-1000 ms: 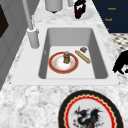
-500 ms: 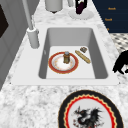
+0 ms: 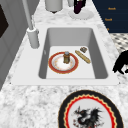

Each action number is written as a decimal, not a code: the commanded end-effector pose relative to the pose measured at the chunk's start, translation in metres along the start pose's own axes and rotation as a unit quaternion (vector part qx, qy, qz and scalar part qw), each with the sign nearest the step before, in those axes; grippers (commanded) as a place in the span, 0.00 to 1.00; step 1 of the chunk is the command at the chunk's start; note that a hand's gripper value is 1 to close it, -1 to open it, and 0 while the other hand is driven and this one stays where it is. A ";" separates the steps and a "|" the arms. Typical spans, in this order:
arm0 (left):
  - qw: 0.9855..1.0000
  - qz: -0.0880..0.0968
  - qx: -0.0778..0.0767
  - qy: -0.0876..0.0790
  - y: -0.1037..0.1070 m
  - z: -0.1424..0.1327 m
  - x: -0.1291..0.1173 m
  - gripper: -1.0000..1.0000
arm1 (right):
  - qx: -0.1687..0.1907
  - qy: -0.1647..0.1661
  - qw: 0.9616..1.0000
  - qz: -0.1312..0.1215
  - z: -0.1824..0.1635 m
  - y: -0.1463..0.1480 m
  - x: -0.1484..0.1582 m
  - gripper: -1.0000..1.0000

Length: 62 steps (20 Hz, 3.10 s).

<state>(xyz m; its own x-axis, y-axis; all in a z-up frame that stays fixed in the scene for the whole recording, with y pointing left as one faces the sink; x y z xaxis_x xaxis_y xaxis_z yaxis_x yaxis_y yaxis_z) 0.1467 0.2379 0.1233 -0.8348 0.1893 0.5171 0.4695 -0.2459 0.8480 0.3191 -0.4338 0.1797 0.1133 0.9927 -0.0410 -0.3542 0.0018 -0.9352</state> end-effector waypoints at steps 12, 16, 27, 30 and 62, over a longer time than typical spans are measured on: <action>1.000 0.000 0.000 0.000 0.000 0.000 0.000 0.50 | -0.002 0.019 0.998 0.060 0.077 -0.046 0.057 1.00; 1.000 0.000 0.000 0.000 0.000 0.000 0.000 0.50 | -0.008 0.019 0.998 0.053 0.116 -0.058 0.065 1.00; 1.000 0.000 0.000 0.000 0.000 0.000 0.000 0.50 | -0.007 0.019 0.999 0.049 0.218 -0.106 0.076 1.00; 1.000 0.000 0.000 0.000 0.000 0.000 0.000 0.50 | -0.005 0.020 0.998 0.052 0.240 -0.123 0.079 1.00; 1.000 0.000 0.000 0.000 0.000 0.000 0.000 0.50 | 0.002 0.021 0.998 0.065 0.366 -0.252 0.096 1.00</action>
<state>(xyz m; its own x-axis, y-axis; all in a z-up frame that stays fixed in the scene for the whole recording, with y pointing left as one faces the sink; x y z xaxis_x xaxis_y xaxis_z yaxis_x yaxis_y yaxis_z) 0.1467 0.2379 0.1233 -0.8348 0.1893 0.5171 0.4695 -0.2459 0.8480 0.0802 -0.2952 0.5402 0.1061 0.9787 -0.1758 -0.3674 -0.1257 -0.9215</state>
